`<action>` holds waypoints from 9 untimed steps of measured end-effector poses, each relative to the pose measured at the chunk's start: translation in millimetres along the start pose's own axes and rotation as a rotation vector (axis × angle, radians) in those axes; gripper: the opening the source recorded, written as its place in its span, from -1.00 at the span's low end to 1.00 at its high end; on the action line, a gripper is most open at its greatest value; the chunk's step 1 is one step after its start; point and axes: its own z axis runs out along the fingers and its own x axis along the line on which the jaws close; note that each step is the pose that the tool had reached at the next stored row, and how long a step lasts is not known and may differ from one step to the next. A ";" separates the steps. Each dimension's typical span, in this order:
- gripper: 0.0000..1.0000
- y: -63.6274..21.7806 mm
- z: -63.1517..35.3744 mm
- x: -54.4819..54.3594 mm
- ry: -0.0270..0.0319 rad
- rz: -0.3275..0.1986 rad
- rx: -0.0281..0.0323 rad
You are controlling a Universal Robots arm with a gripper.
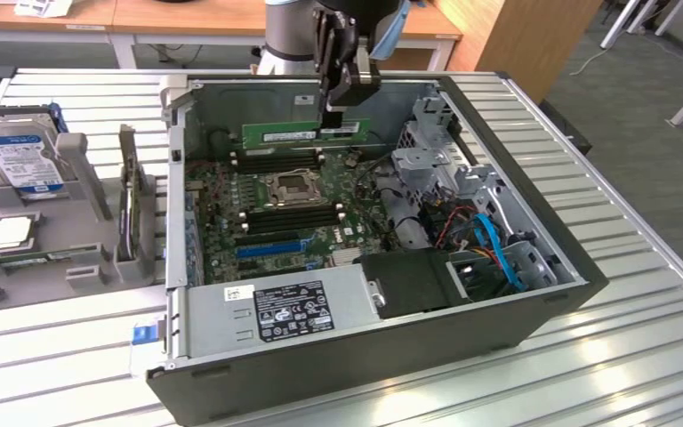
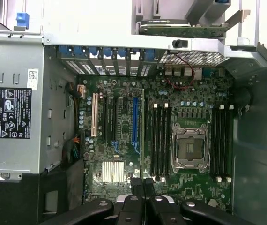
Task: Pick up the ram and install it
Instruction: 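Pick up the ram and move it above insertion slot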
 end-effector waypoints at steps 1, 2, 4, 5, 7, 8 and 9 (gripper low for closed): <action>-0.77 0.0 0.0 0.0 0.0000 0.000 -0.0001; -0.77 0.0 0.0 0.0 0.0000 0.002 0.0000; -0.77 0.0 0.2 0.0 -0.0008 0.028 0.0007; -0.77 0.0 0.3 -0.4 -0.0009 0.030 0.0008; -0.77 -0.1 0.2 -0.5 -0.0008 0.030 0.0007; -0.77 -0.1 0.2 -0.8 -0.0006 0.031 0.0007; -0.77 0.0 0.3 -1.2 -0.0007 0.031 0.0007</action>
